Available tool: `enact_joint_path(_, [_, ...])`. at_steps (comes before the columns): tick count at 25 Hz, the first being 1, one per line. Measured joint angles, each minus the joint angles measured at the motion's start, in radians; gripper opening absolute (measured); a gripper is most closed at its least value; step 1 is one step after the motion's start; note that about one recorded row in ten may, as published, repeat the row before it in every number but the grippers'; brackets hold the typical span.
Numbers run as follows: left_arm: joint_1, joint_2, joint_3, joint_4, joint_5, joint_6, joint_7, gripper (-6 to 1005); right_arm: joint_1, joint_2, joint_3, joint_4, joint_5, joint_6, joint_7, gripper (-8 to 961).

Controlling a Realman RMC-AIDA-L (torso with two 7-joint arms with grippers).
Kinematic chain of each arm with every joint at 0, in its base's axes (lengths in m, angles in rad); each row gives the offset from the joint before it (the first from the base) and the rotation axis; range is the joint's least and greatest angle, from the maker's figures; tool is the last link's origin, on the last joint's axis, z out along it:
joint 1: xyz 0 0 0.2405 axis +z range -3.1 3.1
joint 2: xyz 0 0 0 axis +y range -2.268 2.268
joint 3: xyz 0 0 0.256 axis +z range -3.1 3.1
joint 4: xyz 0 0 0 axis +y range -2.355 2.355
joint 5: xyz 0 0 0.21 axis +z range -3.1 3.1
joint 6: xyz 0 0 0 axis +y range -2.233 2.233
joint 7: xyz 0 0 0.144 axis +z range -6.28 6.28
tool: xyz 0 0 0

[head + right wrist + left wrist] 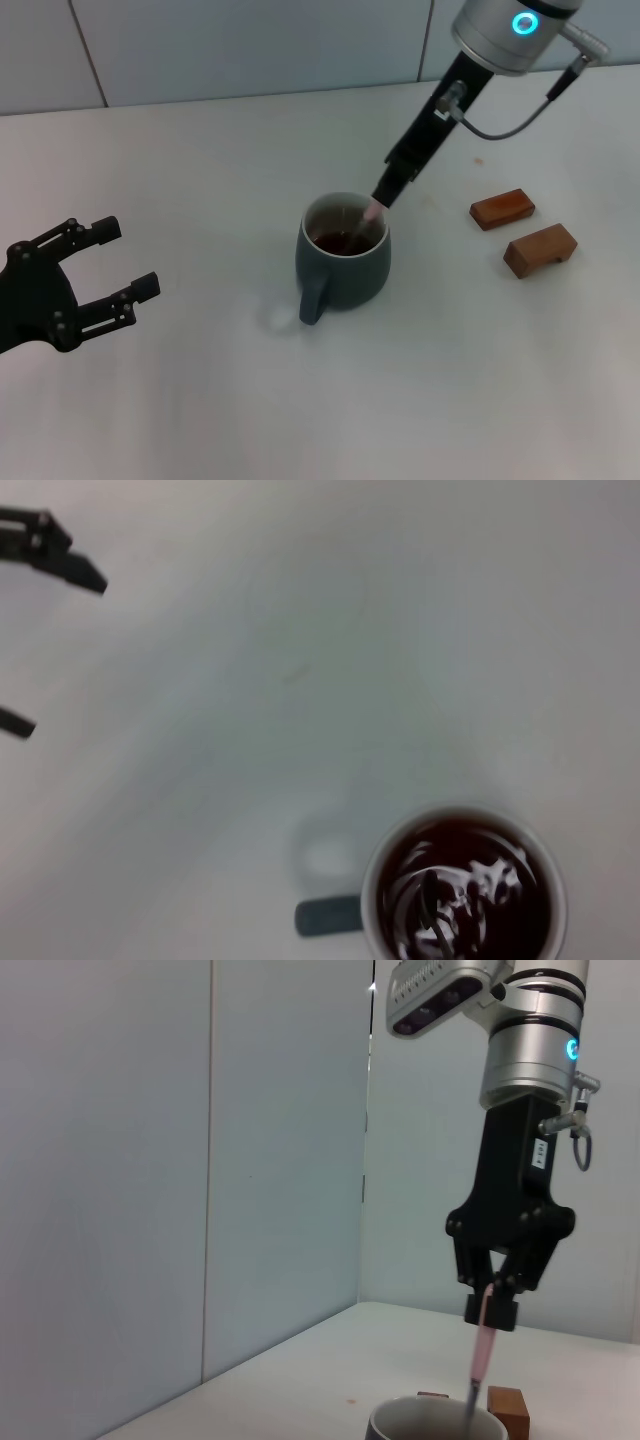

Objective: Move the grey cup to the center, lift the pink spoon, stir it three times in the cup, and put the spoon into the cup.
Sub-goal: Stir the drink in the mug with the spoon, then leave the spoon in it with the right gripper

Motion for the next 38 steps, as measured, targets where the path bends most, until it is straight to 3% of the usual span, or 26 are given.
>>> enact_joint_path(9, [0.004,0.000,0.000,0.000,0.000,0.002,0.001,829,0.016,-0.005,-0.009,0.006,-0.064,0.018,0.035,114])
enact_joint_path(15, [0.005,0.000,0.000,0.000,0.000,0.003,0.004,829,0.026,0.001,-0.002,-0.002,-0.037,-0.039,0.013,114])
enact_joint_path(20, [0.005,0.000,0.000,0.000,-0.001,0.003,0.004,829,0.027,0.001,-0.006,0.000,-0.011,0.011,0.011,114])
enact_joint_path(27, [0.005,0.000,0.000,0.000,0.000,0.004,0.004,829,0.038,0.001,-0.007,0.006,-0.102,0.012,0.041,114])
enact_joint_path(32, [0.005,0.000,0.000,0.000,0.000,0.004,0.004,829,0.045,0.002,-0.002,0.001,-0.048,-0.049,0.009,114])
enact_joint_path(38, [0.005,0.000,0.000,0.000,0.000,0.004,0.004,829,0.043,0.001,-0.001,0.002,-0.019,0.010,0.010,115])
